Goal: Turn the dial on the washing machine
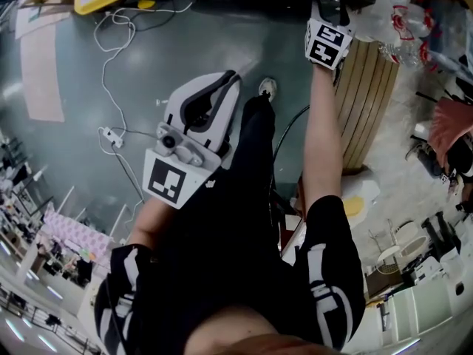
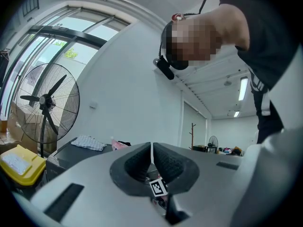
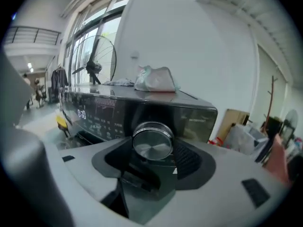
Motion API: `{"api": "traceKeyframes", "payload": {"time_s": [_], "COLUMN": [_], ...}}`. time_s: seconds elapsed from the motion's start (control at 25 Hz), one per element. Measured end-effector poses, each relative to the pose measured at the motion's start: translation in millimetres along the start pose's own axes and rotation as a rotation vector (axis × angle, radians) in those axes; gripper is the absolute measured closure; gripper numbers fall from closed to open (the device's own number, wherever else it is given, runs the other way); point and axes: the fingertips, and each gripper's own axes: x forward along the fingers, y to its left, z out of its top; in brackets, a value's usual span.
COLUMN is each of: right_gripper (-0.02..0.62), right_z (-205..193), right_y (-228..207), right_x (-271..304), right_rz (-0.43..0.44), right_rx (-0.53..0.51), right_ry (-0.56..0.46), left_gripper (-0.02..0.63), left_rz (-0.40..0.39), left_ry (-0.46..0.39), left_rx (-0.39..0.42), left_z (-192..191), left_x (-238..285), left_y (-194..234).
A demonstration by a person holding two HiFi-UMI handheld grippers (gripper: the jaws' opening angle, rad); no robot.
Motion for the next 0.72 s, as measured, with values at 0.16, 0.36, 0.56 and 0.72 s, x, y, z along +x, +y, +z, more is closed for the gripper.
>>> {"api": "traceKeyframes", "payload": {"time_s": [0.16, 0.36, 0.56, 0.72], "right_gripper": [0.31, 0.264, 0.31, 0.308], "right_z": [-2.1, -2.8, 1.0, 2.7], "right_y": [-8.0, -2.0, -1.1, -7.1], "right_x": [2.8, -1.2, 4.0, 1.9], "right_rz": [0.176, 0.005, 0.089, 0.186], "right_rx": [0.493, 0.029, 0.223, 0.429], "right_ry": [-0.037, 0.01, 0.007, -0.008], "left_gripper": [0.572, 0.572, 0.572, 0.572], "left_rz": [-0.004, -0.012, -0.009, -0.011], "left_ry": [-0.002, 0.004, 0.003, -0.001], "left_rx": [-0.007, -0.012, -0.014, -0.018], "left_z": [-2.3, -4.9, -4.0, -3.7], "left_x": [-2.0, -1.9, -0.2, 1.7], "left_y": [1.3, -1.2, 1.3, 0.5]}}
